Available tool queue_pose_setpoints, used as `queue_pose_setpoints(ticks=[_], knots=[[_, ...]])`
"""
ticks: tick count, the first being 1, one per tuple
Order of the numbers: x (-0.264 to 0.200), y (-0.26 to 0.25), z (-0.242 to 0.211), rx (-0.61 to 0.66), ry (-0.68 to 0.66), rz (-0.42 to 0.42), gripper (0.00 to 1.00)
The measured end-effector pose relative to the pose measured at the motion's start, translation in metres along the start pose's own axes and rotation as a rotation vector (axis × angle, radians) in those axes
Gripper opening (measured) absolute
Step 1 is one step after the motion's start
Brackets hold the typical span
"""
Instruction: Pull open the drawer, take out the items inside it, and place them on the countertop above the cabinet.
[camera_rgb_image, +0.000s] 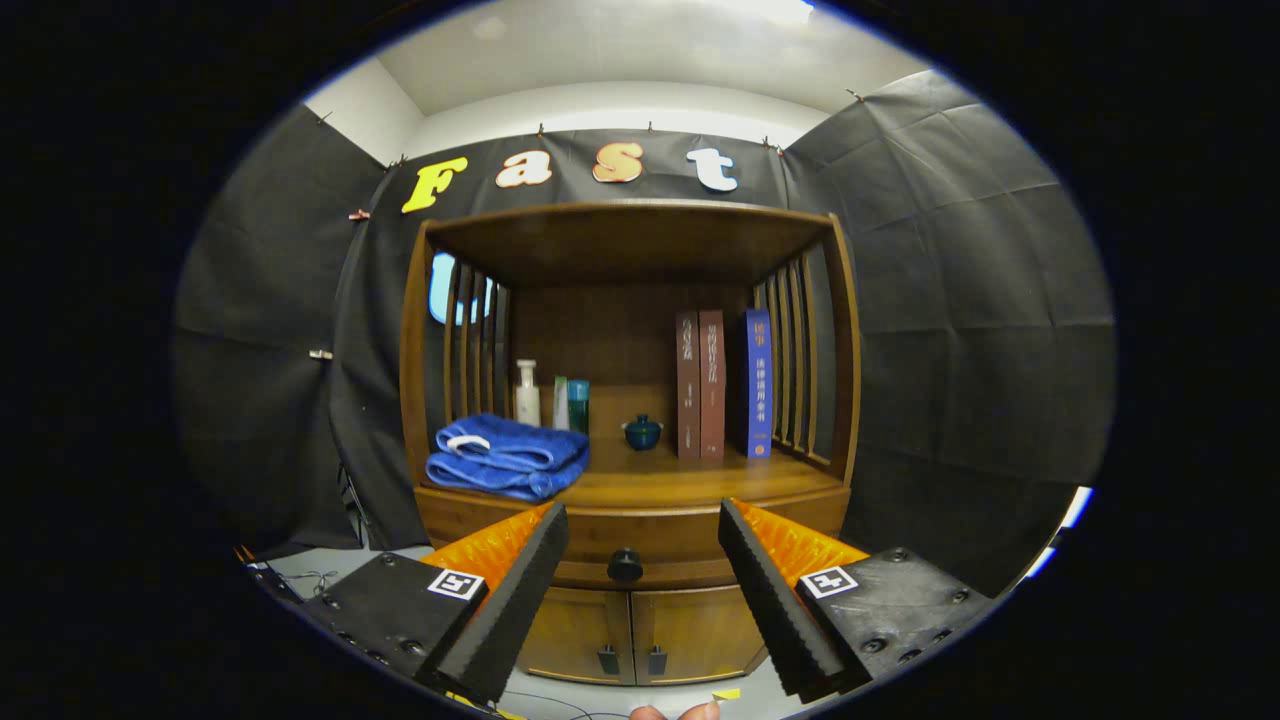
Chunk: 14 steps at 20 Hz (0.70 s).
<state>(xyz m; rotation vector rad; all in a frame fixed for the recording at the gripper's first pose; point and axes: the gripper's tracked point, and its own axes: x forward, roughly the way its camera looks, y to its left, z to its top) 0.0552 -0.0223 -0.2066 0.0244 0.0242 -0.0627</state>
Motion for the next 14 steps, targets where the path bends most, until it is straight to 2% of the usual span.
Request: queue_pose_setpoints(ticks=[2,7,14], knots=[[0.014,0.001,-0.033,0.008,0.040,-0.005,0.99],[0.052,0.019,-0.098,0.003,0.147,0.053,0.99],[0.117,0.021,-0.126,-0.005,0.183,0.039,0.97]])
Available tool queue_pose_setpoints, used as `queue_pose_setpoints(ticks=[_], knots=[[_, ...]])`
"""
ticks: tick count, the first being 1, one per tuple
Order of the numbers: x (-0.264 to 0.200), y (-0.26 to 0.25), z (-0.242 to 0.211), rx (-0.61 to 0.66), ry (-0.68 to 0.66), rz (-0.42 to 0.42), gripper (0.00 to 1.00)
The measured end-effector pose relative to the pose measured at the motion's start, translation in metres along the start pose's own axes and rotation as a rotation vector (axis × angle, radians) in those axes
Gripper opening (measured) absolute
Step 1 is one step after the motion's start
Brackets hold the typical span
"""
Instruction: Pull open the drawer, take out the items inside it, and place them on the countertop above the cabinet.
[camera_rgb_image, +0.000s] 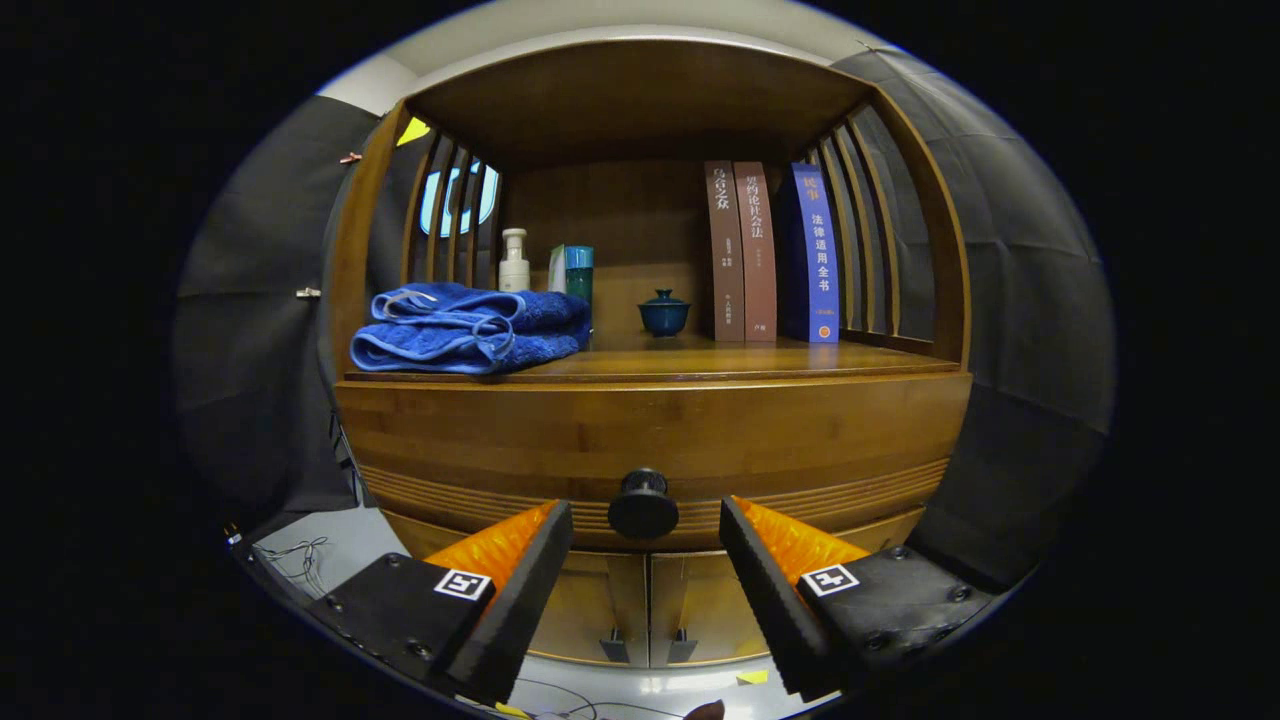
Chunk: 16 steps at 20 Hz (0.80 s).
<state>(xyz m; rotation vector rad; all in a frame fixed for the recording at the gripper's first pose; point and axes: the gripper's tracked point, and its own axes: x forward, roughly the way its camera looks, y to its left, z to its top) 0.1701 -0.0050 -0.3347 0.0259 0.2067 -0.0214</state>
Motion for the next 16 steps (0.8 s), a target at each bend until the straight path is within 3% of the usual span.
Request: queue_pose_setpoints(ticks=[2,5,9,10,12,16], knots=[[0.014,0.002,-0.004,0.003,0.017,0.001,0.84],[0.025,0.001,-0.009,0.027,0.031,-0.003,0.56],[0.025,0.002,-0.006,0.021,0.033,-0.002,0.45],[0.024,0.002,-0.009,0.019,0.035,-0.007,0.36],[0.023,0.003,-0.009,0.035,0.044,-0.007,0.27],[-0.003,0.002,-0.012,0.045,0.051,-0.004,0.27]])
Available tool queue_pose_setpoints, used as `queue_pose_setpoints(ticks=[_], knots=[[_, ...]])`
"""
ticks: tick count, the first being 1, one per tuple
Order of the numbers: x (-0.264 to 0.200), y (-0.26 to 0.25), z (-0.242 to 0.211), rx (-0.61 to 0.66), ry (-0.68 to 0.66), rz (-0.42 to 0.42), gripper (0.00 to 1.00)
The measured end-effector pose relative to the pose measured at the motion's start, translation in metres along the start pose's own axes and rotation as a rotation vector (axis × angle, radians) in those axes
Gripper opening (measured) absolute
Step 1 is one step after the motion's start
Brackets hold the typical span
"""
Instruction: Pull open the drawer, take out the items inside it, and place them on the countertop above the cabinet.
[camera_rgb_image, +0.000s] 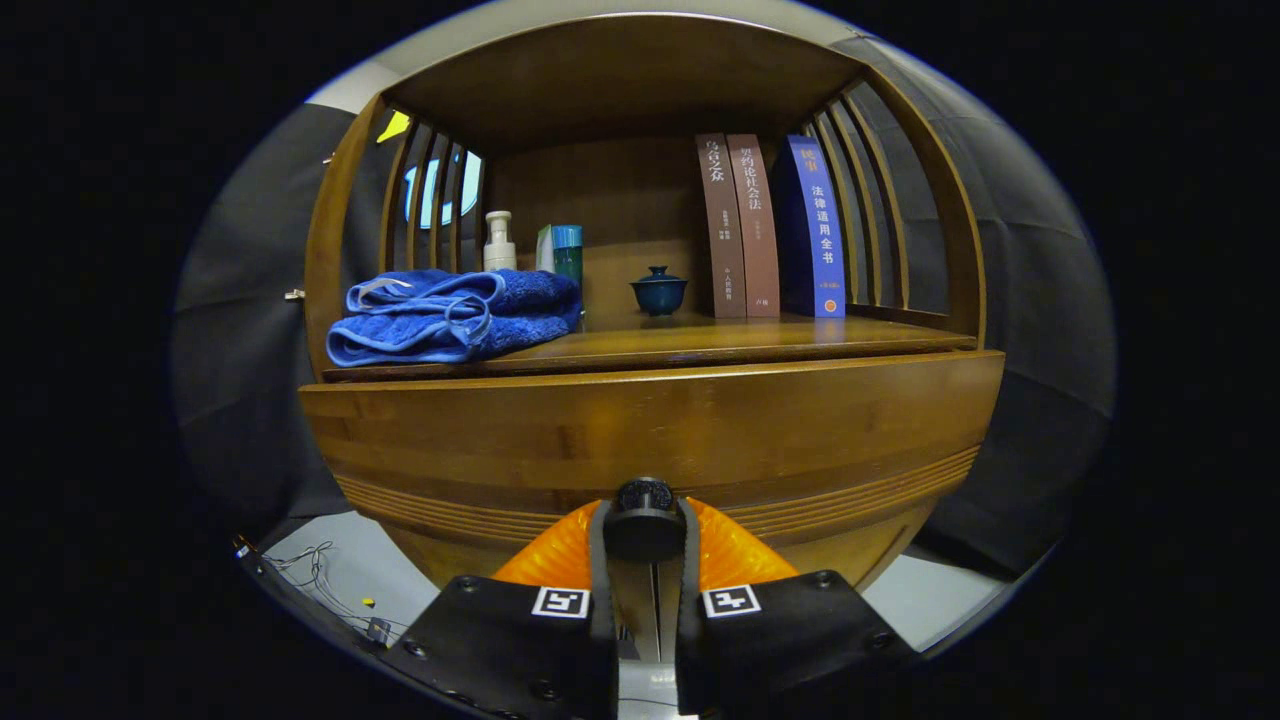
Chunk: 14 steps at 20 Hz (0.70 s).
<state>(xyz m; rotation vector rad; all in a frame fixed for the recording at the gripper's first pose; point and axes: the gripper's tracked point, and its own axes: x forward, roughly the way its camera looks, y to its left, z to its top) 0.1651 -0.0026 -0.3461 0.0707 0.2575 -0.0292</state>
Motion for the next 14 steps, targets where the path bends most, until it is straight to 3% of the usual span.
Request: queue_pose_setpoints(ticks=[14], knots=[[-0.122,-0.004,-0.026,0.013,0.016,0.007,0.26]])
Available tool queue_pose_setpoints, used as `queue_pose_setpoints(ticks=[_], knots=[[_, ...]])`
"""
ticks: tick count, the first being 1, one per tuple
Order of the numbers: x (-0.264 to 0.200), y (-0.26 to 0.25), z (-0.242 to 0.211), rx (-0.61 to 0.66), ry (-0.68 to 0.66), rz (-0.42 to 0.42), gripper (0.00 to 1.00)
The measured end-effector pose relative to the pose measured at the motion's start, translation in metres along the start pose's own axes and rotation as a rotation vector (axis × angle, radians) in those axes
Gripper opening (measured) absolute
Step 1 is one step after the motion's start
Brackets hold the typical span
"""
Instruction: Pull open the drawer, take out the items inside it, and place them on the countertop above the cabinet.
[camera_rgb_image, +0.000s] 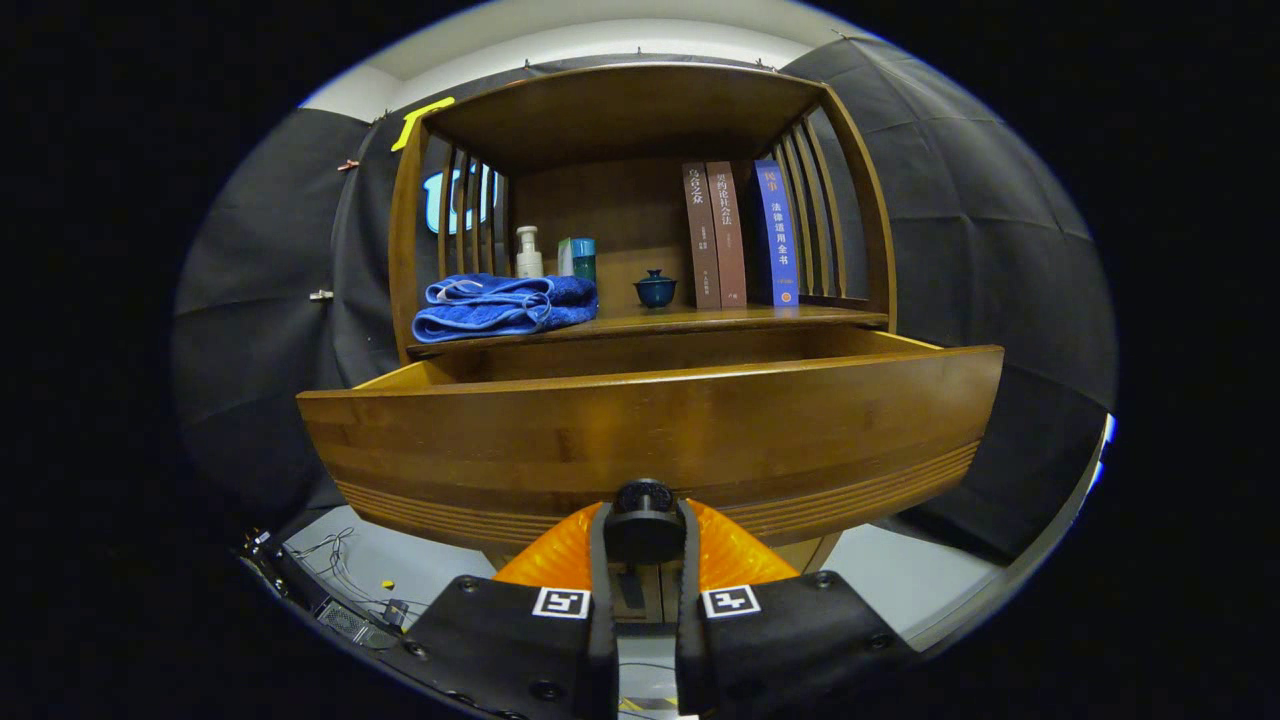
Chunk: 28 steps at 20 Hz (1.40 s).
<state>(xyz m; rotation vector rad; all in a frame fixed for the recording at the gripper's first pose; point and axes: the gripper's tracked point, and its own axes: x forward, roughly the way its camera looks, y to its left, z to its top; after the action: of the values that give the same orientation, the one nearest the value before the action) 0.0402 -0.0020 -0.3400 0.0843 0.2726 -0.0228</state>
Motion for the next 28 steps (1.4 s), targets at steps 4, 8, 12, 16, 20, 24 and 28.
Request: queue_pose_setpoints(ticks=[4,8,12,16,20,24,28], knots=[[-0.018,0.001,-0.009,0.000,0.000,0.002,0.26],[-0.019,0.001,-0.012,0.001,-0.002,-0.002,0.27],[-0.019,0.001,-0.012,-0.003,-0.015,0.005,0.36],[-0.028,-0.001,0.004,0.016,-0.063,0.010,0.86],[-0.047,-0.008,0.028,-0.074,-0.060,-0.018,0.99],[-0.061,0.000,0.061,-0.170,-0.056,-0.007,0.98],[-0.071,0.021,0.104,-0.198,-0.088,0.034,0.99]])
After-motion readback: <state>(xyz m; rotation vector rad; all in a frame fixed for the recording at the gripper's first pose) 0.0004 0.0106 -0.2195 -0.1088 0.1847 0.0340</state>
